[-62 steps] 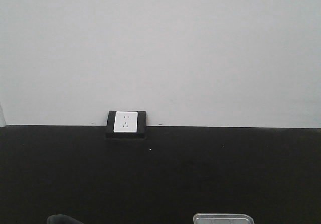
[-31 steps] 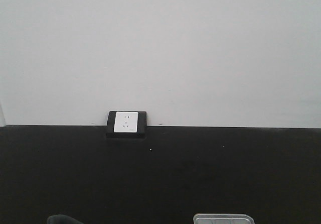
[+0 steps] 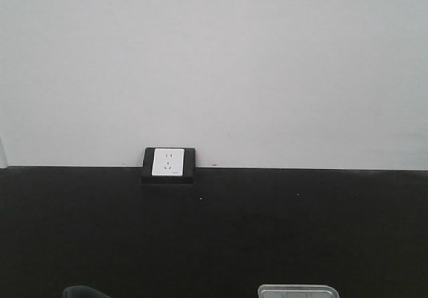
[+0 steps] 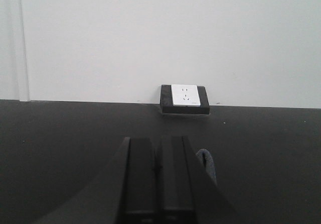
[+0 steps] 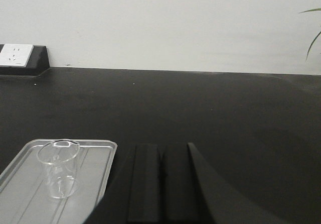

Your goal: Wipe beaker with gray cloth and return to tray

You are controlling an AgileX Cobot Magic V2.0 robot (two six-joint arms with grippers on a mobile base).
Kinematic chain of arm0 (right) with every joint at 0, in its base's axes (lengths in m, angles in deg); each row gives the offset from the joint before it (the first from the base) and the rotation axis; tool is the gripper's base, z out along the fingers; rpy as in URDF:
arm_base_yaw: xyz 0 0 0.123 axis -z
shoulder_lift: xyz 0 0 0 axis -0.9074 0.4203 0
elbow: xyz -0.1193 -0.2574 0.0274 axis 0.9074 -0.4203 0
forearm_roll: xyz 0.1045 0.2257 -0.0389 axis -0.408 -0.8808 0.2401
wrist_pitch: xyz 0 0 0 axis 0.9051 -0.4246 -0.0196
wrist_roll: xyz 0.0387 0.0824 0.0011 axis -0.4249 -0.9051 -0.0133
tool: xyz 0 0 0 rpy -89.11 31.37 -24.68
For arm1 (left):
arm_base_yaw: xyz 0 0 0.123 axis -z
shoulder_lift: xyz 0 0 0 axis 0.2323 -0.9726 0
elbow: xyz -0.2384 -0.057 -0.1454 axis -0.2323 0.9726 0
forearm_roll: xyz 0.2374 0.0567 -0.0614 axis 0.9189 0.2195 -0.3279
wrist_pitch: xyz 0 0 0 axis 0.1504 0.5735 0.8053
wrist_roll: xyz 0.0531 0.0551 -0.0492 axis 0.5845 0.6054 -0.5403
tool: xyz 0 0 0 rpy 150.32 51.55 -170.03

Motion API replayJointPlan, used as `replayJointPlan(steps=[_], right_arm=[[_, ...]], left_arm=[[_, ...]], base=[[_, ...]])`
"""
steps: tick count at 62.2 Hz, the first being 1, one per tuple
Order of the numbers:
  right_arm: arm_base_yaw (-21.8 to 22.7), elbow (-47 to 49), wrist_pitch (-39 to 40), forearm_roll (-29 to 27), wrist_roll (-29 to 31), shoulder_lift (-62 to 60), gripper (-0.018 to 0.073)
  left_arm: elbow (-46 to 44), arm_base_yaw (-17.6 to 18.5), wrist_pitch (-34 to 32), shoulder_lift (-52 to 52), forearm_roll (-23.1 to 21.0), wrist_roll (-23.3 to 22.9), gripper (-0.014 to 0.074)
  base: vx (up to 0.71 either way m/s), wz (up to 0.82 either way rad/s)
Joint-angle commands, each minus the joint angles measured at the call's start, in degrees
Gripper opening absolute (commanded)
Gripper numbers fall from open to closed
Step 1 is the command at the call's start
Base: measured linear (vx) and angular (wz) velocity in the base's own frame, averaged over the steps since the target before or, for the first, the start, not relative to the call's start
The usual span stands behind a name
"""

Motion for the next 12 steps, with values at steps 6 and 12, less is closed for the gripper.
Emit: replayJointPlan(steps=[6, 12], right_arm=[[0.35, -0.32, 4.6, 0.46, 0.23, -0.49, -0.0011], [0.35, -0.32, 4.6, 0.46, 0.23, -0.49, -0.0011]], left_arm=[[1.79, -0.15, -4.93, 1.41, -0.65, 0.06, -0.0006], [1.79, -0.15, -4.93, 1.41, -0.65, 0.06, -0.0006]], base=[[0.0, 0.0], [0.0, 0.0]])
